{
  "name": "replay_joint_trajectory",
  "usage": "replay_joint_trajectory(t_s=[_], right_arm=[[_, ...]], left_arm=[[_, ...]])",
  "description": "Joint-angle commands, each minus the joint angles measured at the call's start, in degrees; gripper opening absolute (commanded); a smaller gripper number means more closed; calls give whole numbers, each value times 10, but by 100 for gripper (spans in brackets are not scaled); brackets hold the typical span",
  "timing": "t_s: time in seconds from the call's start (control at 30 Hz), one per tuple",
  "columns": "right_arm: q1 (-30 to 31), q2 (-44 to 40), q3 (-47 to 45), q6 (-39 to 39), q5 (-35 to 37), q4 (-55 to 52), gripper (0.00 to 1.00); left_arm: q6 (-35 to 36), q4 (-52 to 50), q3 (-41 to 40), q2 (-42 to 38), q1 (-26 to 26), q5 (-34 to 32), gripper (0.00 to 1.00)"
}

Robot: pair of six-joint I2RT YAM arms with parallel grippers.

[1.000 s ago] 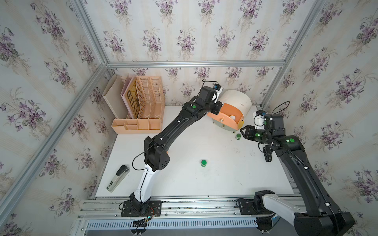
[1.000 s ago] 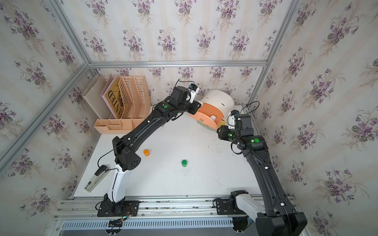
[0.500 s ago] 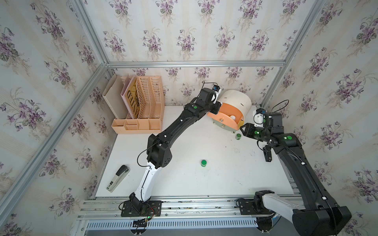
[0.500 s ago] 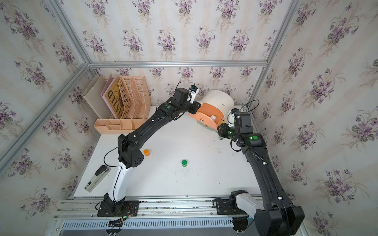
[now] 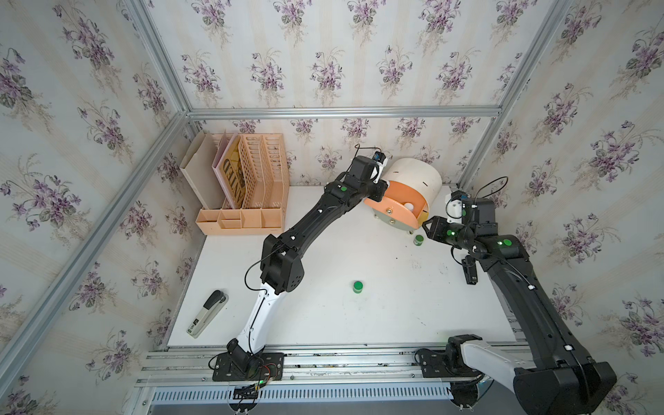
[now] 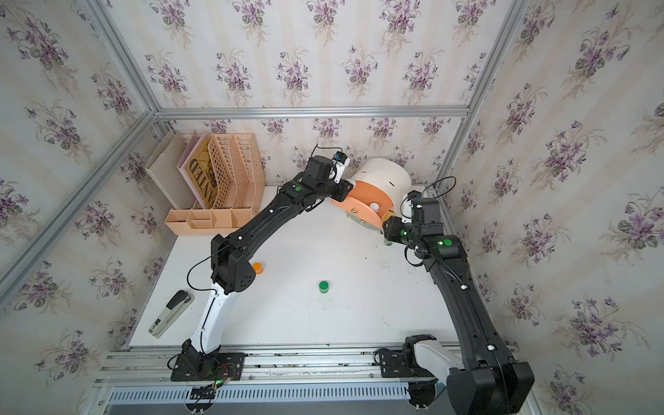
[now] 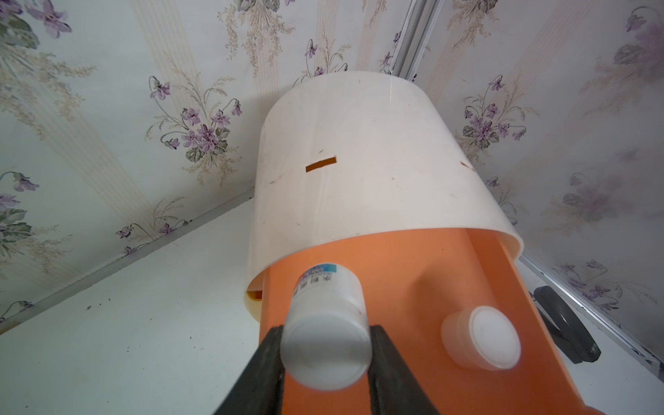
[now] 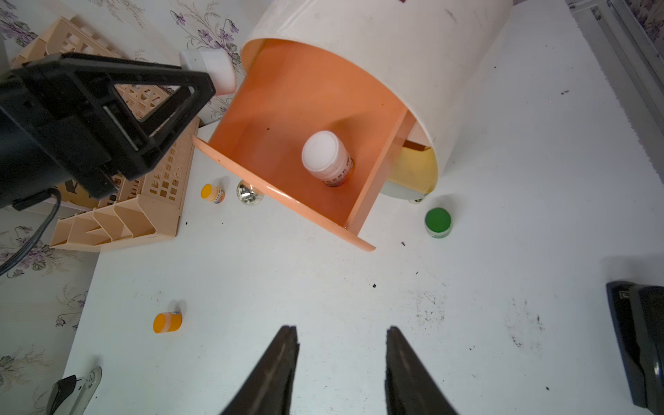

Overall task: Put the paint cans in the drawer according to color
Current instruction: Place the paint can in the drawer.

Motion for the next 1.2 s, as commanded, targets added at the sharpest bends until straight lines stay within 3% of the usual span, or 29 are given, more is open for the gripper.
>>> replay_joint_trajectory(t_s=[0.0, 0.33, 0.73, 1.0, 1.17], right_arm=[[0, 0, 2, 5, 5, 12, 44], [0, -9, -18, 11, 7, 17, 44], [0, -17, -24, 17, -5, 26, 44], [-1, -9, -5, 13, -12, 40, 44], [-14, 21, 38, 5, -26, 58, 44]], left_arm=[[7, 7, -1, -1, 0, 7, 40], [14, 6, -8, -3, 0, 4, 51], [19, 7, -3, -21, 1, 5, 55], [26, -2, -27, -74, 0, 10, 65], [26, 3, -98, -140, -2, 16, 69]])
